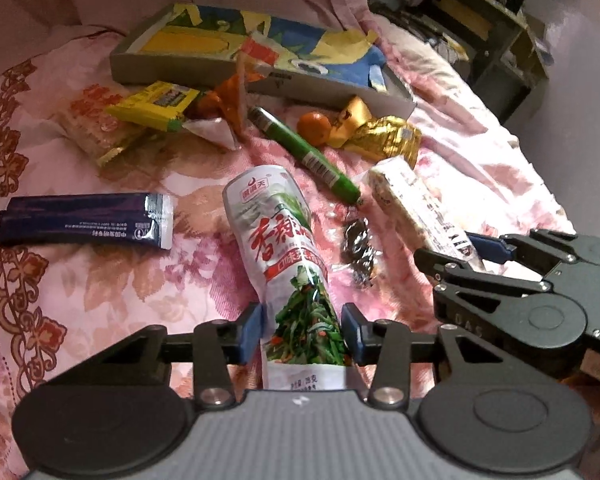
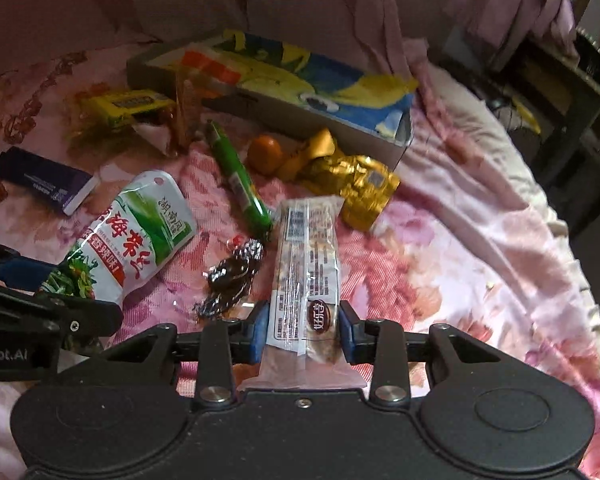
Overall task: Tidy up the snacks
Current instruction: 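Carry both snacks into the cardboard box and open both grippers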
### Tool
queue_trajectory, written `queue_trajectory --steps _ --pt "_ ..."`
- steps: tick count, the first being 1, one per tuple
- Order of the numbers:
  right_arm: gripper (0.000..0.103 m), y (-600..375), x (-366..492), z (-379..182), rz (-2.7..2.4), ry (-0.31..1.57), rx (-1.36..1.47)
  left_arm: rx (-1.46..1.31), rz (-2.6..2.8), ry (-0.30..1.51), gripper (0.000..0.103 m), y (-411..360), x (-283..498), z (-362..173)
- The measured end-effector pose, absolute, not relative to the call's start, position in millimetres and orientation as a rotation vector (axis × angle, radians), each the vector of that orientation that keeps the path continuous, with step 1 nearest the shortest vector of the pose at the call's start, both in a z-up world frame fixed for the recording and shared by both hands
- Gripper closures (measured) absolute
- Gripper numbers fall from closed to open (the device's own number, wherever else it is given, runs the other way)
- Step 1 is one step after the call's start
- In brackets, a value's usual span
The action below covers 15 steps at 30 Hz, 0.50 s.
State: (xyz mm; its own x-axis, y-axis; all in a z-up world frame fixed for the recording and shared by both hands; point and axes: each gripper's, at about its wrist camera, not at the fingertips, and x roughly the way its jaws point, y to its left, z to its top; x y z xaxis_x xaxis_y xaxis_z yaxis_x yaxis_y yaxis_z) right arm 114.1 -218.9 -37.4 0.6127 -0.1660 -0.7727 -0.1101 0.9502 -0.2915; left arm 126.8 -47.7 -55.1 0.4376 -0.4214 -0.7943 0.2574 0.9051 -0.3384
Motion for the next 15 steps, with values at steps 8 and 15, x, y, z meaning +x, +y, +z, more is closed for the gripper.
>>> queue_trajectory --steps 8,15 --pt "0.066 -216.0 103.4 -21.1 -0.066 0.812 -0.354 -0.216 -0.427 0.906 0.056 -38.9 119.1 -35.4" --pt "0.066 -213.9 96.9 -8.9 -0.097 0.684 -0.406 -0.241 -0.407 0.778 0.056 -31.7 117.7 -16.2"
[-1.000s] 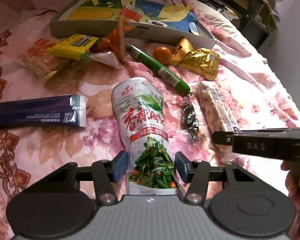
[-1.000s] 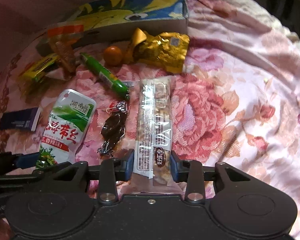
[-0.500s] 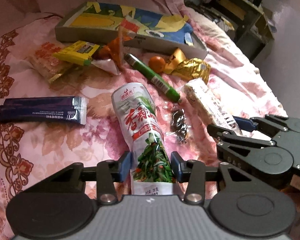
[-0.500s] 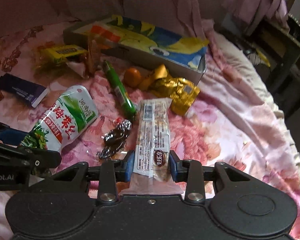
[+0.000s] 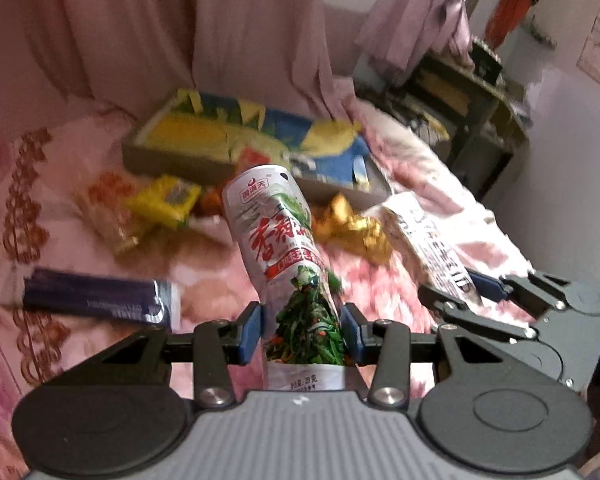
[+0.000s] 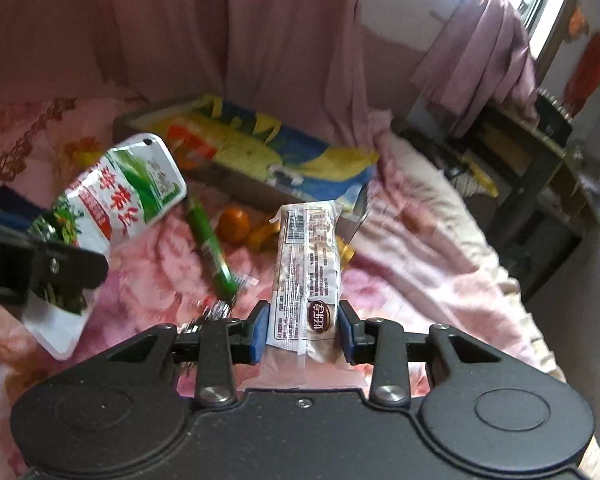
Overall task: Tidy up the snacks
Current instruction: 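Carry both snacks into the cardboard box and open both grippers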
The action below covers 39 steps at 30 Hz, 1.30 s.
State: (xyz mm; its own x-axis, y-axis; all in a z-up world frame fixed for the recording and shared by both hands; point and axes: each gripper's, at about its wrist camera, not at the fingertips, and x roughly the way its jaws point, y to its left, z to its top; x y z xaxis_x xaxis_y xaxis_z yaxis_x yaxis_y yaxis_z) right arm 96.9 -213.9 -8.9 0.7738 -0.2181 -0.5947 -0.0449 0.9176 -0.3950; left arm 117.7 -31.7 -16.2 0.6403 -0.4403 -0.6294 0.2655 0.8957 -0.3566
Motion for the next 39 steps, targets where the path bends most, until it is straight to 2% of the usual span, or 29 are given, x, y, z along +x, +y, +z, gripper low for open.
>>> queue_trajectory --steps 9,18,31,39 --pt "0.066 -222.7 138.3 9.1 -0.064 0.569 -0.356 -0.239 -0.380 0.641 0.056 -27.3 166.2 8.5" --pt "0.066 -213.0 222.2 14.0 -0.008 0.508 -0.279 -0.289 -0.322 0.545 0.056 -16.0 270.5 6.2" --pt "0.066 -203.5 323.9 -21.7 -0.003 0.602 -0.113 -0.531 -0.279 0.689 0.056 14.3 370.2 -62.2" --pt "0.065 -204.9 349.3 -56.6 -0.040 0.696 -0.075 -0.512 -0.294 0.723 0.055 3.2 388.7 -77.5"
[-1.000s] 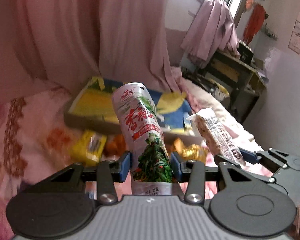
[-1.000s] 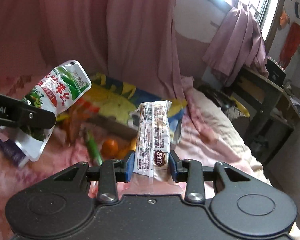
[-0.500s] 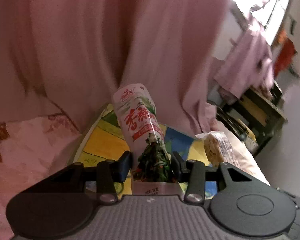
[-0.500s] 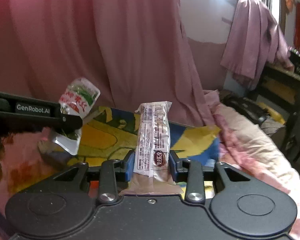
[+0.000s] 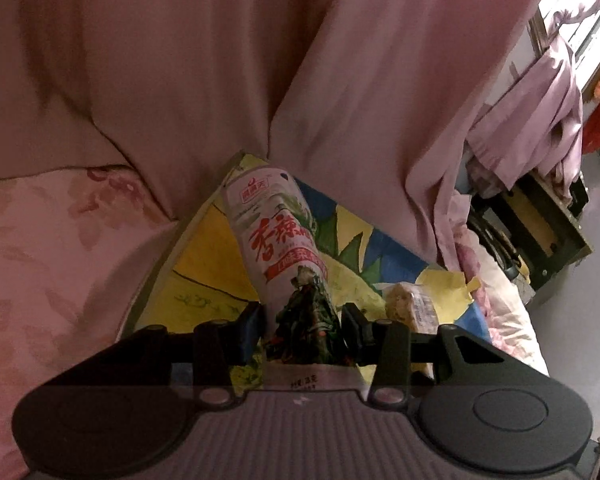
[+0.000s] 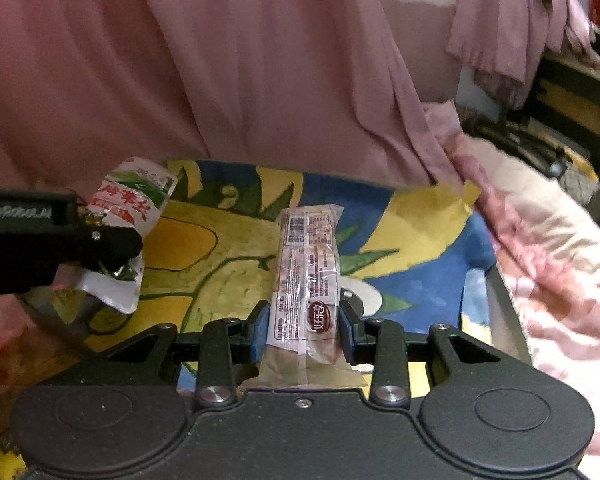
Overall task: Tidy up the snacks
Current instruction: 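Carry both snacks into the cardboard box and open both grippers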
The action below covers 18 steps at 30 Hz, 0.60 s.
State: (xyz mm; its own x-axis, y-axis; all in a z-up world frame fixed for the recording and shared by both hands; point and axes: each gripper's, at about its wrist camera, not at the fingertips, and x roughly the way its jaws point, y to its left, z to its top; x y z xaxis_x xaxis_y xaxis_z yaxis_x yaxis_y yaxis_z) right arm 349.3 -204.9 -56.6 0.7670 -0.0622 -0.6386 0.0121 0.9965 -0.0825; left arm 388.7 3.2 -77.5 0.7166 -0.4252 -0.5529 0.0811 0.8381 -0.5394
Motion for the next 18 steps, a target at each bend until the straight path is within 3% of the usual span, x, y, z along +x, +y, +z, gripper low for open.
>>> queue_trajectory --steps 7,10,12,18 --pt "0.063 -210.5 353.3 -58.9 -0.065 0.724 -0.028 -0.404 -0.300 0.758 0.045 -8.2 386.4 -73.0" --pt "0.056 -211.6 350.3 -54.5 -0.069 0.729 -0.032 -0.364 -0.284 0.751 0.035 -13.4 379.6 -68.9" --pt "0.046 -212.5 345.5 -47.8 -0.070 0.717 -0.035 -0.361 -0.272 0.755 0.024 -14.1 375.3 -65.4" --pt "0.027 -218.2 320.4 -18.2 -0.063 0.634 -0.023 -0.369 -0.225 0.717 0.013 -3.2 352.8 -42.0"
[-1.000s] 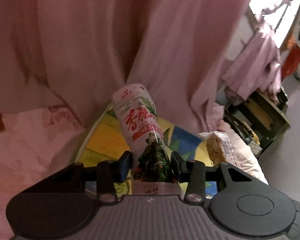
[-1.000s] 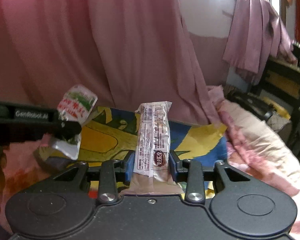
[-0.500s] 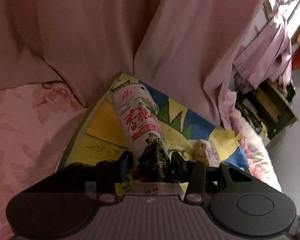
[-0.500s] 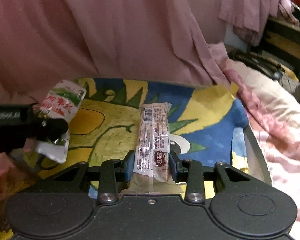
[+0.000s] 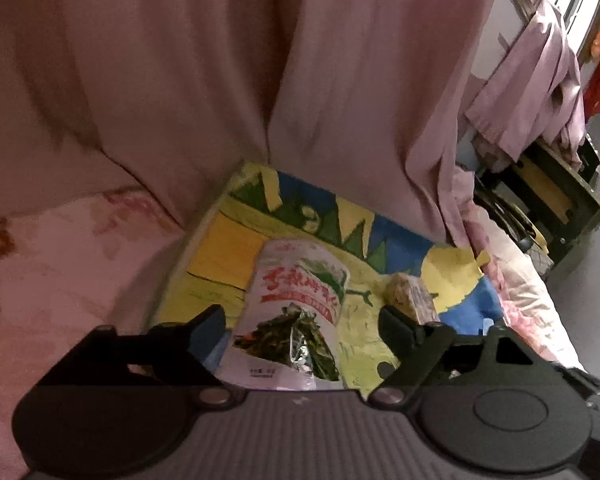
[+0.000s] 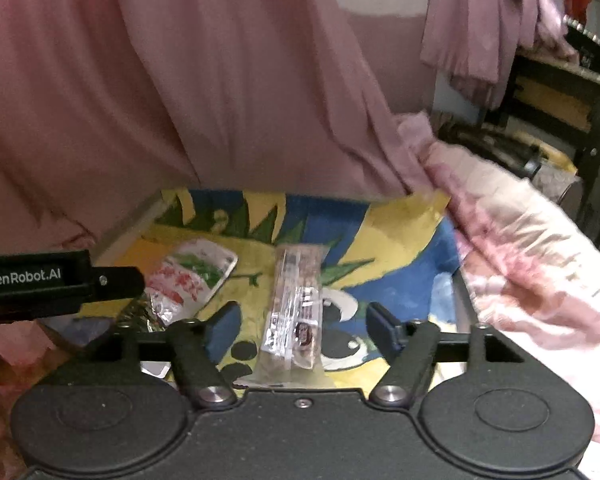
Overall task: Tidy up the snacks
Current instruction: 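Carry both snacks into the cardboard box and open both grippers, then move both tools back toward the remaining snacks on the bedspread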
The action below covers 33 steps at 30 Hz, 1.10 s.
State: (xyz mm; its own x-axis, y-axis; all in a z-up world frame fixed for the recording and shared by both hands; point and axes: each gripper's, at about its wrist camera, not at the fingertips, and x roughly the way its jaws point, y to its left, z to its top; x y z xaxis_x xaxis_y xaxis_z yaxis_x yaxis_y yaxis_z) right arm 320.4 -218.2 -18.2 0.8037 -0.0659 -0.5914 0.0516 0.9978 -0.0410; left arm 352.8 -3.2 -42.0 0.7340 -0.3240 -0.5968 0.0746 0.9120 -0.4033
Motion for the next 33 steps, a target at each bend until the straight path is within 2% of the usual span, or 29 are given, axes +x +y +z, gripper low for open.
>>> queue_trajectory --steps 6,11,21,33 --pt "0.007 -225.2 280.2 16.3 -0.054 0.529 -0.019 -0.315 -0.146 0.619 0.002 7.7 314.0 -5.8" --pt "0.001 -230.0 235.4 44.6 -0.040 0.440 -0.021 -0.216 -0.074 0.526 0.001 9.0 278.1 31.8" --pt "0.001 -219.9 139.1 79.8 -0.009 0.292 -0.124 -0.111 -0.055 0.433 0.000 4.8 192.2 61.4" --pt "0.001 -200.9 50.1 73.8 0.055 0.286 -0.169 -0.043 0.024 0.408 0.000 22.3 101.2 61.5"
